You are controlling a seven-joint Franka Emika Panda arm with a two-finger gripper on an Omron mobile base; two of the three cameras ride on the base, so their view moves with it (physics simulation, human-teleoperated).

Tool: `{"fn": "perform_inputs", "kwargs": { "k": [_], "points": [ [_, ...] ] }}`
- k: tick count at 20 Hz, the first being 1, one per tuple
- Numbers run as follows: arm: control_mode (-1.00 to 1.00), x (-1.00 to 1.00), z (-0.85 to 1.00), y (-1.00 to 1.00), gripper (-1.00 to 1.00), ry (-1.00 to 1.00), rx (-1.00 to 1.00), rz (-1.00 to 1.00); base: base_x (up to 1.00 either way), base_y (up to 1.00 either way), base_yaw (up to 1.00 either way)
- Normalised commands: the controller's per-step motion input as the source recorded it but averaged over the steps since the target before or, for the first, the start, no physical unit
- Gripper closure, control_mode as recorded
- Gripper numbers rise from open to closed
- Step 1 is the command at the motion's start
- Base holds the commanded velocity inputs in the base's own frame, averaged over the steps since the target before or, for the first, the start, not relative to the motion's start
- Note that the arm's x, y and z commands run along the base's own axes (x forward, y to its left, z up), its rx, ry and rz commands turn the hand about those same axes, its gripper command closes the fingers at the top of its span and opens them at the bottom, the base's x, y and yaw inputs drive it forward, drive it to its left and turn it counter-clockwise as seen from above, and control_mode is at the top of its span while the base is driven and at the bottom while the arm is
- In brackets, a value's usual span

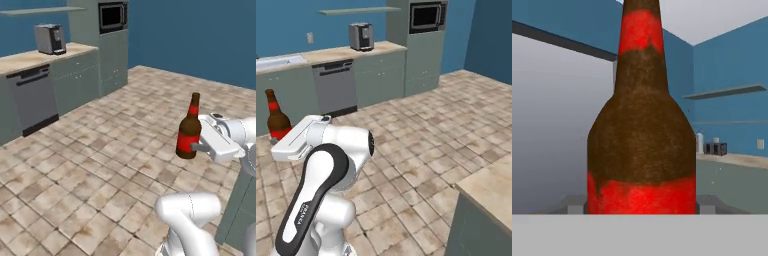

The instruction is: Get the candle and the beer from the cabinet and move them to the dining counter.

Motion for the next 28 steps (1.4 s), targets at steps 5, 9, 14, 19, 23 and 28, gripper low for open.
{"fn": "perform_inputs", "kwargs": {
  "k": [5, 9, 14, 19, 23, 28],
  "points": [
    [1.0, 0.0, 0.0, 0.0, 1.0, 0.0, 0.0, 0.0, 0.68, 0.53, -0.53],
    [1.0, 0.0, 0.0, 0.0, 1.0, 0.0, 0.0, 0.0, 0.68, 0.61, -0.53],
    [1.0, 0.0, 0.0, 0.0, 1.0, 0.0, 0.0, 0.0, 0.67, 0.61, -0.5],
    [1.0, 0.0, 0.0, 0.0, 1.0, 0.0, 0.0, 0.0, 0.71, 0.64, -0.49],
    [1.0, 0.0, 0.0, 0.0, 1.0, 0.0, 0.0, 0.0, 0.71, 0.67, -0.49],
    [1.0, 0.0, 0.0, 0.0, 1.0, 0.0, 0.0, 0.0, 0.71, 0.65, -0.49]
  ]
}}
